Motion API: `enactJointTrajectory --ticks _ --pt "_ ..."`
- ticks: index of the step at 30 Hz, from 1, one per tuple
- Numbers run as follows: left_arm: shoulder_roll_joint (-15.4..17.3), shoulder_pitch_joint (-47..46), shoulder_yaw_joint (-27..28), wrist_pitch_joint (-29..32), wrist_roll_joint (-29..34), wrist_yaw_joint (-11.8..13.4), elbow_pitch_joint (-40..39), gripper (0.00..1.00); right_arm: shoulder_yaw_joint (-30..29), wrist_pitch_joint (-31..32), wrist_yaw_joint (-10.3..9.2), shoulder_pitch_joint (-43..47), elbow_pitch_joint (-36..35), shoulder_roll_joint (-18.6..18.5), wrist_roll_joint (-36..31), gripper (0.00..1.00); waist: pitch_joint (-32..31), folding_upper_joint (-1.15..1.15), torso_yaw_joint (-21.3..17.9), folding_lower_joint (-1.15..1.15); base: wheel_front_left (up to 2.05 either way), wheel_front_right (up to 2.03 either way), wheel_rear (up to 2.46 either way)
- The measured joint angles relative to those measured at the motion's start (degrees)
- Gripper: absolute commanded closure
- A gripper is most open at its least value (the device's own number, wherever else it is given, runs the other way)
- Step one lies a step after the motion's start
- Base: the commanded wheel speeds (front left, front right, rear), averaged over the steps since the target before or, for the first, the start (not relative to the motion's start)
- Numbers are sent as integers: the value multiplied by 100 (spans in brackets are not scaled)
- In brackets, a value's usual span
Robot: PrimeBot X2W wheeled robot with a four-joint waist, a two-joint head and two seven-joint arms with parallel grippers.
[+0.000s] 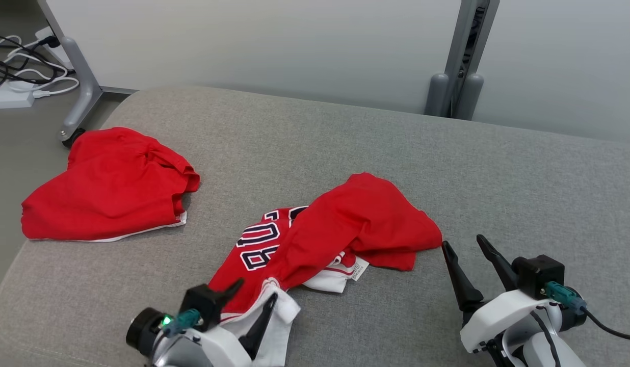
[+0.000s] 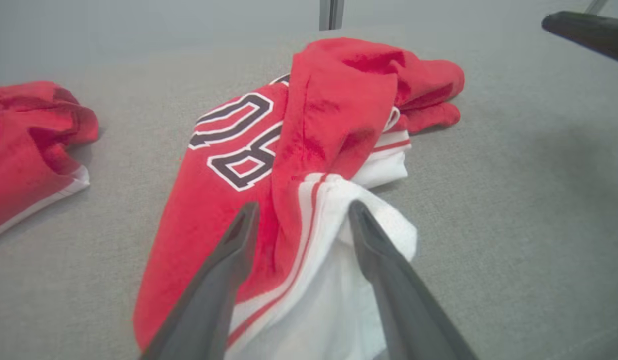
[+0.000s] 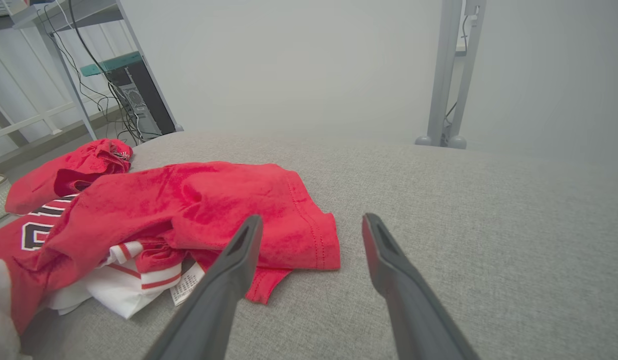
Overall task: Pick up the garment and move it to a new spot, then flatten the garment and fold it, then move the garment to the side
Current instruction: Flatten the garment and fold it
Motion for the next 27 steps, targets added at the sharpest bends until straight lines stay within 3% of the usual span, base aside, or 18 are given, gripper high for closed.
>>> enactJointTrajectory --ticks 5,12,19,27 --pt "-75 -34 394 -671 -149 52 -458 0 -45 34 0 -41 14 -70 3 0 -49 0 86 0 0 0 0" --pt "-31 -53 764 -1227 125 572 -388 0 227 252 0 -551 378 -126 137 0 -86 0 187 0 0 0 0" --pt "-243 -19 921 -1402 248 856 -69 0 747 845 0 -1519 1400 -126 468 0 -93 0 298 0 0 0 0" --pt "-646 -66 1096 -1471 416 820 159 0 1200 1500 0 -2704 2677 -110 1068 0 22 0 674 0 0 0 0"
